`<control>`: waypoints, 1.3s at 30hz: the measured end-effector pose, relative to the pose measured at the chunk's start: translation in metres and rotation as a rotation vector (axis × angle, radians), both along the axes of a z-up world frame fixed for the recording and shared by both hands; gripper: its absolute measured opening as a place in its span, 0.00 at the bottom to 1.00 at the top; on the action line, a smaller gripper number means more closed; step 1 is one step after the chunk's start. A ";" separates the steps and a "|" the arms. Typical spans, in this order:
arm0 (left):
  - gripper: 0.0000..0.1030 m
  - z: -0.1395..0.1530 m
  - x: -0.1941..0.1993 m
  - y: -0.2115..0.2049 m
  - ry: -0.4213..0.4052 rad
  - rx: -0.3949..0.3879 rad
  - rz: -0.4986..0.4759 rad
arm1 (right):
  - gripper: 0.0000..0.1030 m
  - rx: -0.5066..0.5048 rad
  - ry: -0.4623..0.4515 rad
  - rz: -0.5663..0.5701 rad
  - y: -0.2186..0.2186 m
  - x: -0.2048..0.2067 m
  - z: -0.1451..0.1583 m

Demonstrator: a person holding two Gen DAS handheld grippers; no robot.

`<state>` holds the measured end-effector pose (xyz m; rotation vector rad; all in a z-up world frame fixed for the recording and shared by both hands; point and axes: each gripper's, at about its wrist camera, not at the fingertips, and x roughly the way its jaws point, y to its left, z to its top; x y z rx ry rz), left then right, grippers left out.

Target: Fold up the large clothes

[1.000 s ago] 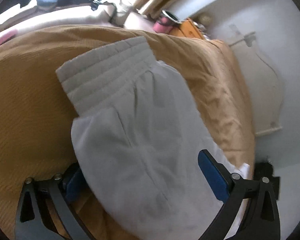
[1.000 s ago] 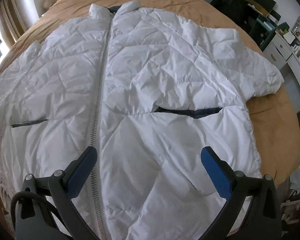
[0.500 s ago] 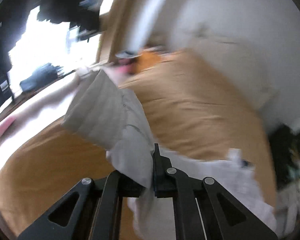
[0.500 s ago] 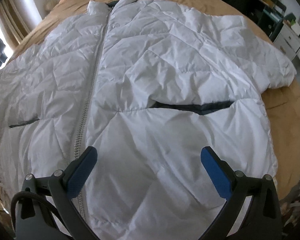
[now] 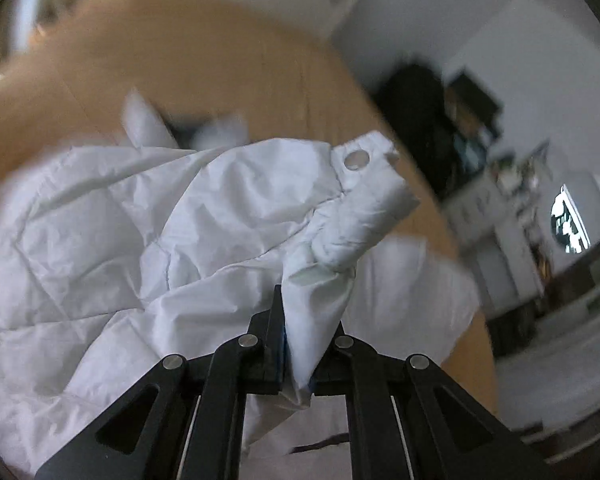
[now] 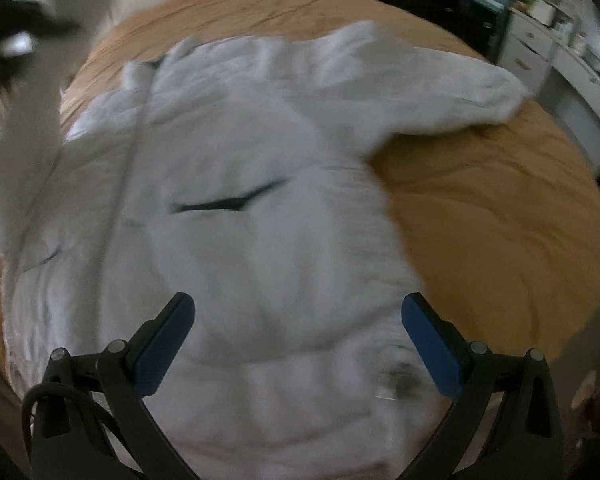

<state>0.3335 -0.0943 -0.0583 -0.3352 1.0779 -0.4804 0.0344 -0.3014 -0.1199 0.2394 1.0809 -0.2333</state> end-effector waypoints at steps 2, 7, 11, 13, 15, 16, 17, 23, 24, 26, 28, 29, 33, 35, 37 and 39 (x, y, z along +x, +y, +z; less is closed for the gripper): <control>0.06 -0.067 0.006 -0.040 0.104 0.071 -0.029 | 1.00 -0.006 -0.004 -0.036 -0.019 -0.012 0.002; 0.12 -0.138 0.004 -0.065 0.121 0.181 -0.020 | 1.00 -0.042 -0.004 -0.107 -0.051 -0.028 0.004; 0.29 -0.116 0.006 -0.026 0.260 -0.065 -0.035 | 1.00 -0.035 -0.011 -0.146 -0.075 -0.019 0.007; 0.71 -0.103 0.005 0.001 0.276 -0.199 -0.032 | 1.00 -0.018 -0.041 -0.144 -0.078 -0.006 0.014; 0.99 -0.083 -0.007 0.036 0.247 -0.339 0.011 | 1.00 -0.020 -0.066 -0.115 -0.072 0.018 0.025; 0.99 -0.069 -0.012 0.059 0.218 -0.414 0.010 | 1.00 -0.035 -0.074 -0.095 -0.067 0.029 0.030; 0.99 -0.060 -0.015 0.071 0.210 -0.454 -0.007 | 1.00 -0.051 -0.078 -0.073 -0.061 0.044 0.033; 0.99 -0.021 -0.017 0.137 0.045 -0.132 0.194 | 0.99 -0.029 -0.126 0.088 -0.008 0.145 0.056; 0.99 -0.024 -0.014 0.146 0.019 -0.028 0.231 | 0.97 -0.001 -0.143 0.121 0.003 0.164 0.057; 0.97 -0.036 -0.010 0.163 -0.026 0.231 0.297 | 0.77 0.028 -0.138 0.166 0.024 0.196 0.053; 0.91 -0.052 -0.005 0.171 -0.038 0.419 0.318 | 0.56 0.082 -0.079 0.233 0.048 0.237 0.034; 0.87 -0.062 -0.005 0.174 -0.033 0.469 0.316 | 0.50 0.110 -0.057 0.248 0.056 0.250 0.023; 0.82 -0.112 0.003 0.181 0.048 0.485 0.291 | 0.46 0.071 0.054 0.240 0.076 0.298 -0.035; 0.84 -0.129 0.002 0.176 0.042 0.489 0.283 | 0.32 0.046 0.100 0.198 0.065 0.311 -0.061; 0.86 -0.133 -0.001 0.170 0.018 0.517 0.278 | 0.17 0.131 0.094 0.173 0.044 0.317 -0.073; 0.88 -0.139 -0.002 0.161 -0.011 0.556 0.280 | 0.00 0.184 0.095 0.112 0.019 0.318 -0.075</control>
